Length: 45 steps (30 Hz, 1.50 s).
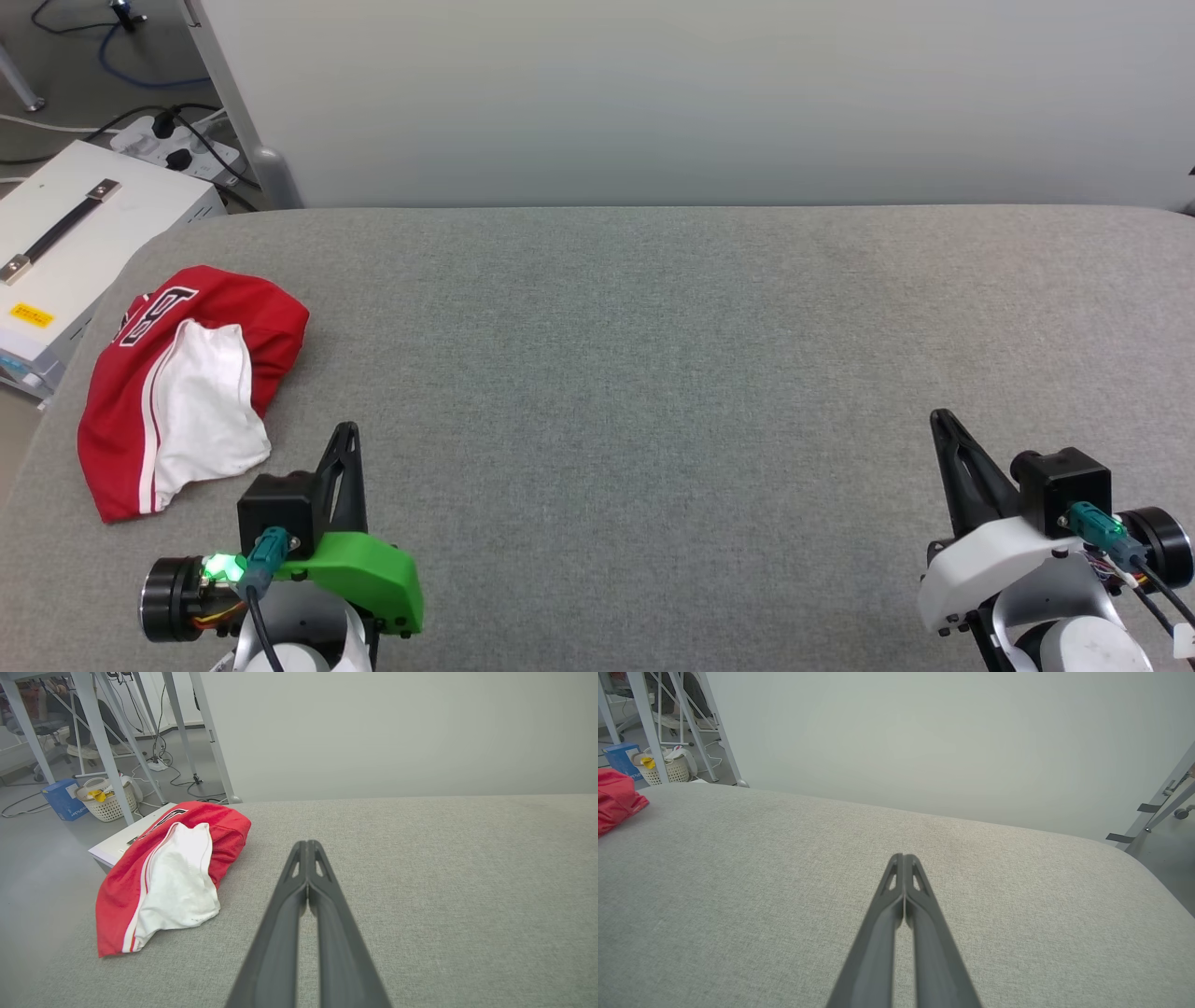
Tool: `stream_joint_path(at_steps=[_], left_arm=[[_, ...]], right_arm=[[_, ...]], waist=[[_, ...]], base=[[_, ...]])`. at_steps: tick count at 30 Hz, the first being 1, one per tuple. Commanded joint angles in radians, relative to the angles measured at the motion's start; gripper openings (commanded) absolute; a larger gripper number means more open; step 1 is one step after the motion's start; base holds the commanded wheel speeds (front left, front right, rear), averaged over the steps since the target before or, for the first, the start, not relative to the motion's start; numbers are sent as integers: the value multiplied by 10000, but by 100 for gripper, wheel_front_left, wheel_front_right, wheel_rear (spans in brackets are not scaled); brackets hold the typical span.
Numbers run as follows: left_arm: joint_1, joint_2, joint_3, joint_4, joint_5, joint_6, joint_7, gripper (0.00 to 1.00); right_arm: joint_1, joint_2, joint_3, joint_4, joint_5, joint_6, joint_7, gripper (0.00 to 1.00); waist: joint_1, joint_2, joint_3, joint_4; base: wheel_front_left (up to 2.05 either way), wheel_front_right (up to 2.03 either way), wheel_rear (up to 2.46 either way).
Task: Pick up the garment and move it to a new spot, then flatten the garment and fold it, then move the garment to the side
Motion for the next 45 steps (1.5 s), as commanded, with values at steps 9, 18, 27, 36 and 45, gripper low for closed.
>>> stream_joint_path(at_steps=[9,18,27,36,45], left_arm=[[-31,-49,7,-22,95,43,-7,0],[-31,-49,7,-22,95,43,-7,0],[-31,-49,7,-22,95,43,-7,0],[1,0,0,1,-2,1,-3,100],[3,-1,5,114,-136,-10,-145,100]], right_arm=[[106,-4,-16,-39,-99,-9,28,0],[106,-4,-16,-39,-99,-9,28,0],[106,-4,-16,-39,-99,-9,28,0],[0,0,-2,0,1,0,-2,100],[-27,0,-97,88,114,-1,-145,100]], waist=[[0,120,0,0],[0,120,0,0],[0,120,0,0],[0,0,0,0],[0,7,11,-3]], base=[[0,0,0],[0,0,0],[0,0,0],[0,0,0],[0,0,0]])
